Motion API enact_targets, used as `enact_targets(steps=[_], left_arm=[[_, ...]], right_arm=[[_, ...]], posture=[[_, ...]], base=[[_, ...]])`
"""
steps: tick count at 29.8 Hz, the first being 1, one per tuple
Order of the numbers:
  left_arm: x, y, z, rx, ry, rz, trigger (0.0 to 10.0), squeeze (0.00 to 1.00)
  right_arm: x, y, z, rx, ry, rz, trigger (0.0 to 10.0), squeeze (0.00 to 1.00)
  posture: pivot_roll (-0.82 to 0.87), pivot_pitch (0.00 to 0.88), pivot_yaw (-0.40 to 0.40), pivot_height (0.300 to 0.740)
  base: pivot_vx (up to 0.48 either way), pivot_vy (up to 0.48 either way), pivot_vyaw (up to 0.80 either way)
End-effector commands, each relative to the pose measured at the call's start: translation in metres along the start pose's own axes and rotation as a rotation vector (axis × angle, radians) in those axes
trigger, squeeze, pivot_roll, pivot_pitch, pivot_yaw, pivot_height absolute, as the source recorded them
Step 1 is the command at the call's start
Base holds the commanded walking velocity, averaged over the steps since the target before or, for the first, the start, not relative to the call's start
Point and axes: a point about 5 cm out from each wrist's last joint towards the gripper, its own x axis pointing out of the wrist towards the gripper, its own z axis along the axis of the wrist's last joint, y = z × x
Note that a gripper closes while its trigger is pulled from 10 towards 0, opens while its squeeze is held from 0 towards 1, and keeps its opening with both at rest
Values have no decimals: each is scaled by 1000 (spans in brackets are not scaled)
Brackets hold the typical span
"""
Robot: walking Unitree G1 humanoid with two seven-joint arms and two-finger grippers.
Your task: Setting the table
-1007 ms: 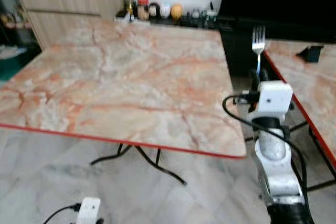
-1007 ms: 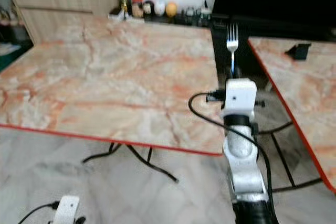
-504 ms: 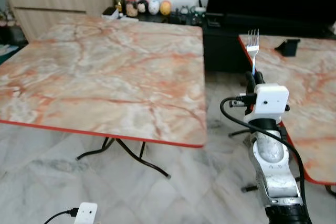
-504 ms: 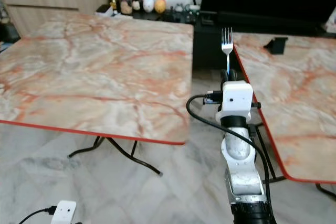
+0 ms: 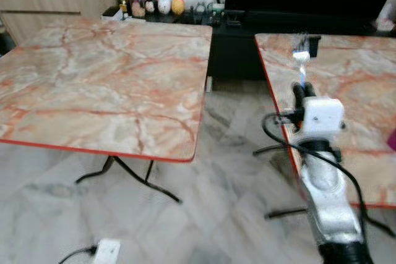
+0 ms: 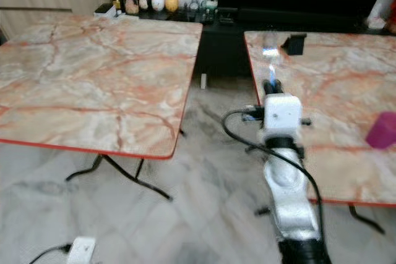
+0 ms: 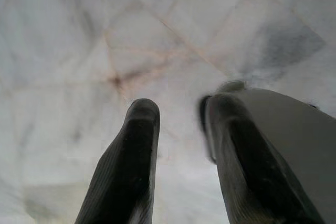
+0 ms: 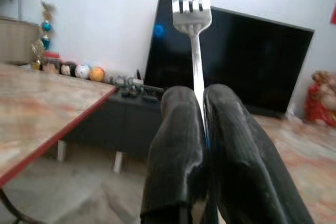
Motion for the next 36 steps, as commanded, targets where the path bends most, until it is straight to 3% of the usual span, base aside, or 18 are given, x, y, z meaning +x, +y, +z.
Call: enact_targets(steps=[1,21,31,33,35,36], left_arm=[[-2,8,-7,5,28,20,10000,0],[-3,10,-11,10,39,18,10000,0],[-3,8,-10,7,36,16,10000,0],[1,2,7,11,-23,4,10000,0],[5,-10,39,16,-136,-15,10000,0],[5,-10,39,16,-136,-15,10000,0]], right_arm=[[3,9,10,41,-37,23,10000,0],[5,1,11,66,-33,-28,10000,0],[6,-1,12,69,-37,-28,10000,0],[6,-2,12,68,-38,-29,10000,0],[7,-2,13,65,-39,-29,10000,0],[7,-2,13,65,-39,-29,10000,0]], posture=[[67,0,-37,707],[61,0,-33,707],[58,0,-36,707],[59,0,-37,707],[59,0,-37,707],[59,0,-37,707]], base=[[0,-330,0],[0,-324,0],[0,-323,-421],[0,-322,0],[0,-324,0],[0,-322,0]])
